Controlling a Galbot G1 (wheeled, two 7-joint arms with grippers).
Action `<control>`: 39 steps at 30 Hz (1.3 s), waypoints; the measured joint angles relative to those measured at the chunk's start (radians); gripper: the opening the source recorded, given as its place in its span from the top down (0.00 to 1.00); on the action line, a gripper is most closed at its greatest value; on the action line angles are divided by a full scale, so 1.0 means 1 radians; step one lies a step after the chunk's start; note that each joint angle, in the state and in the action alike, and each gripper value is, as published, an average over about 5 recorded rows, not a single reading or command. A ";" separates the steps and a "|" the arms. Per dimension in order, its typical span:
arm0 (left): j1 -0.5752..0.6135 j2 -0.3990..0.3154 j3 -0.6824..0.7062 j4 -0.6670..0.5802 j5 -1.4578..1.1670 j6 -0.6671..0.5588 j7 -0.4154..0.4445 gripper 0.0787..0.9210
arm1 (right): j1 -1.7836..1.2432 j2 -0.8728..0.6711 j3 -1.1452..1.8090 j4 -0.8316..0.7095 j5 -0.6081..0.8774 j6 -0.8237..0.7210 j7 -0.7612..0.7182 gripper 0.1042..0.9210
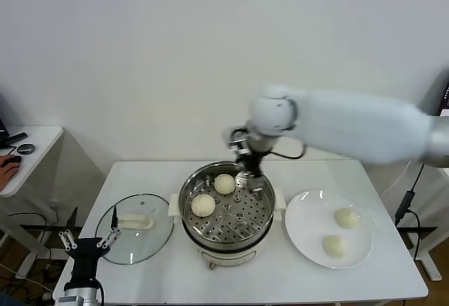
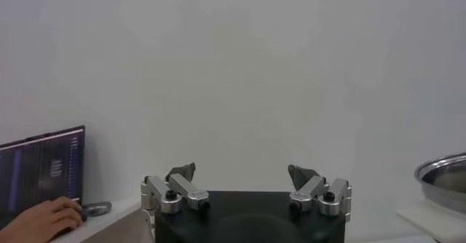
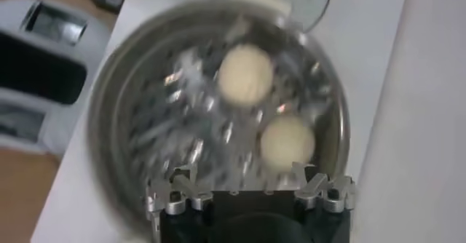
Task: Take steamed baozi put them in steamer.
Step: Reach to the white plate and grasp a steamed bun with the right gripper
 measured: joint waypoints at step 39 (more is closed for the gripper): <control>0.023 -0.009 -0.039 0.013 0.010 0.002 0.004 0.12 | -0.754 -0.528 0.455 0.020 -0.518 0.268 -0.073 0.12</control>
